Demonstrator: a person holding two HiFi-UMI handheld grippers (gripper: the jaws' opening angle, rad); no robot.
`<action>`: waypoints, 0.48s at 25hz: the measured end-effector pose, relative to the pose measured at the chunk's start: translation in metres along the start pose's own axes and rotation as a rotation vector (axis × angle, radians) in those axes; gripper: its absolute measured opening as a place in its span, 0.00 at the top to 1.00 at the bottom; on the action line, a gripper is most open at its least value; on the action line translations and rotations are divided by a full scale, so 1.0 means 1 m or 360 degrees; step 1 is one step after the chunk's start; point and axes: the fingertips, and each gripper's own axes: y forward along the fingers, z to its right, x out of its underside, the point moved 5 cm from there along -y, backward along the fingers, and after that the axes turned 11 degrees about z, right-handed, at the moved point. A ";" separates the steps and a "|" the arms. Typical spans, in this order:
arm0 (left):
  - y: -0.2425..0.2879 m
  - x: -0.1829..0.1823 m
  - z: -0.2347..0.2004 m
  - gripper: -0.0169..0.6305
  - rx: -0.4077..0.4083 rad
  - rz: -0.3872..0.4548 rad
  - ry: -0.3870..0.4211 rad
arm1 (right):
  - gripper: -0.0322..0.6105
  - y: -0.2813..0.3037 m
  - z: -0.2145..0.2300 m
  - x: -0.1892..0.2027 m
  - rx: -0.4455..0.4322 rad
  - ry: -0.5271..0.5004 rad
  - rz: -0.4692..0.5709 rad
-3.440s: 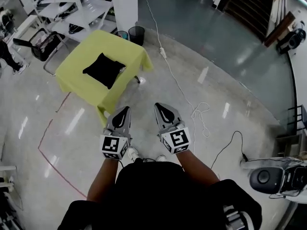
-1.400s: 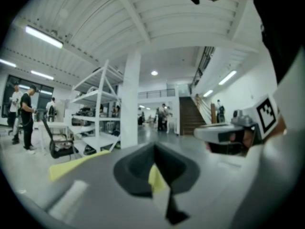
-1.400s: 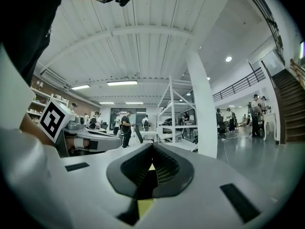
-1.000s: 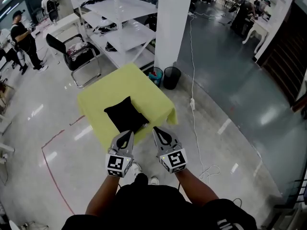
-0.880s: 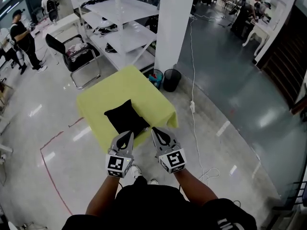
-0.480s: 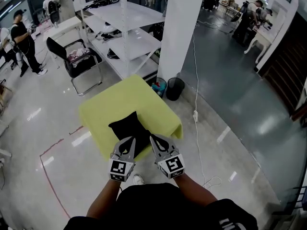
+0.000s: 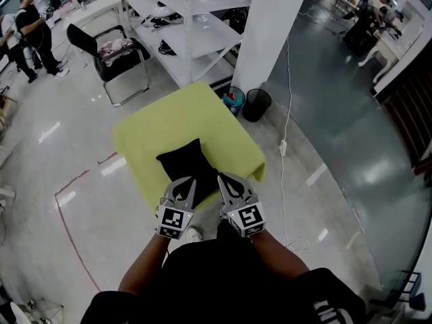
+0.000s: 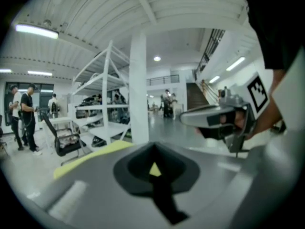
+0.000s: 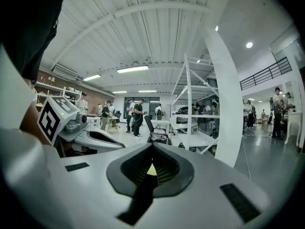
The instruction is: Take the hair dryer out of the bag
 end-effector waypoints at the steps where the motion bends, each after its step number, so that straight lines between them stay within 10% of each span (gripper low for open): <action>1: 0.000 0.007 0.000 0.96 -0.0009 -0.0032 -0.0005 | 0.94 0.001 0.000 0.007 -0.0009 0.0001 -0.0025; 6: 0.004 0.037 0.003 0.96 -0.0008 -0.0181 -0.0031 | 0.94 0.008 0.002 0.043 -0.0055 0.0052 -0.0148; 12: 0.014 0.110 0.019 0.64 0.0096 -0.0437 0.0003 | 0.94 0.015 -0.007 0.094 -0.0135 0.0104 -0.0276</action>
